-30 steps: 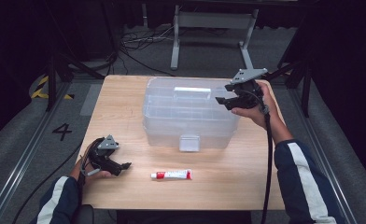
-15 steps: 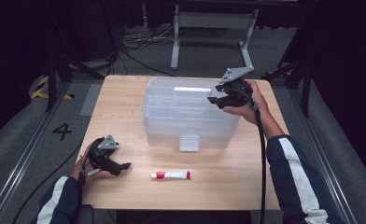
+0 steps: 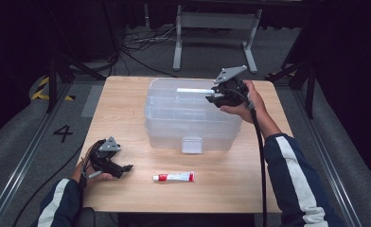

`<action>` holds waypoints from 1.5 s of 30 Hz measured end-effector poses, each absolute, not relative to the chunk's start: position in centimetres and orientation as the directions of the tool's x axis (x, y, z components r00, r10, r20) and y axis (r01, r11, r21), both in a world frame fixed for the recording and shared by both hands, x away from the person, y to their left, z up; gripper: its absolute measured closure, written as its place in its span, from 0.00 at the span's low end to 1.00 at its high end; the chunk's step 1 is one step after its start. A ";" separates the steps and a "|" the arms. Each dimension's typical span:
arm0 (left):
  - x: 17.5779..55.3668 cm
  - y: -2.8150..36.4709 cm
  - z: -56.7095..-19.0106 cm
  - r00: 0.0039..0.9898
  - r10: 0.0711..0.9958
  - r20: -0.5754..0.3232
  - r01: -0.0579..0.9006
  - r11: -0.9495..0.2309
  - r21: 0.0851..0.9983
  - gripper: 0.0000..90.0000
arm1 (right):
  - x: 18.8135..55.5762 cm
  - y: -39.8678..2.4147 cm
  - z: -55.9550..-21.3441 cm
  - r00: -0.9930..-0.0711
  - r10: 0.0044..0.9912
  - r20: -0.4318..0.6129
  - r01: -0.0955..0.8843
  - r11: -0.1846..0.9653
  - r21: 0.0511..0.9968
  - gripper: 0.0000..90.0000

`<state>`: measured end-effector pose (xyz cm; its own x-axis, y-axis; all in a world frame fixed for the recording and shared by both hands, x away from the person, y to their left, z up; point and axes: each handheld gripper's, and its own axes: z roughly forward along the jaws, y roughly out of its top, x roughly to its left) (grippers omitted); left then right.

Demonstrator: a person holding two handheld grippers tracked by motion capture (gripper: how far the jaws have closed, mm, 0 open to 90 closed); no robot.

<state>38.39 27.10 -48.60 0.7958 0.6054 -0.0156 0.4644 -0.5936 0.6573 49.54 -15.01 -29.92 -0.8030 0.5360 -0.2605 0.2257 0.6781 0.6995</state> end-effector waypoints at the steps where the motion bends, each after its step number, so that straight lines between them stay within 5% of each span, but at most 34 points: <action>1: 38.4 27.1 -48.6 0.796 0.605 -0.015 0.464 -0.594 0.657 0.01 | 49.5 -15.0 -29.9 -0.803 0.536 -0.260 0.226 0.678 0.699 0.69; 8: 38.4 27.0 -48.6 0.789 0.614 -0.014 0.470 -0.590 0.657 0.01 | 49.6 -14.5 -29.9 -0.803 0.528 -0.276 0.220 0.694 0.685 0.81; 15: 38.5 27.0 -48.5 0.782 0.623 -0.016 0.481 -0.587 0.651 0.01 | 49.8 -14.4 -29.6 -0.807 0.532 -0.258 0.240 0.693 0.680 0.82; 34: 39.3 25.1 -44.7 0.797 0.603 0.023 0.398 -0.554 0.731 0.49 | 50.6 -14.0 -28.4 -0.791 0.569 -0.226 0.304 0.685 0.662 0.81; 45: 40.2 24.1 -42.3 0.791 0.610 0.050 0.349 -0.517 0.782 0.52 | 51.1 -13.9 -27.9 -0.783 0.585 -0.209 0.329 0.677 0.659 0.80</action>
<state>40.20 24.10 -42.31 0.7909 0.6099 0.0499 0.3491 -0.5166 0.7818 51.11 -13.93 -27.92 -0.7834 0.5852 -0.2094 0.3294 0.6766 0.6586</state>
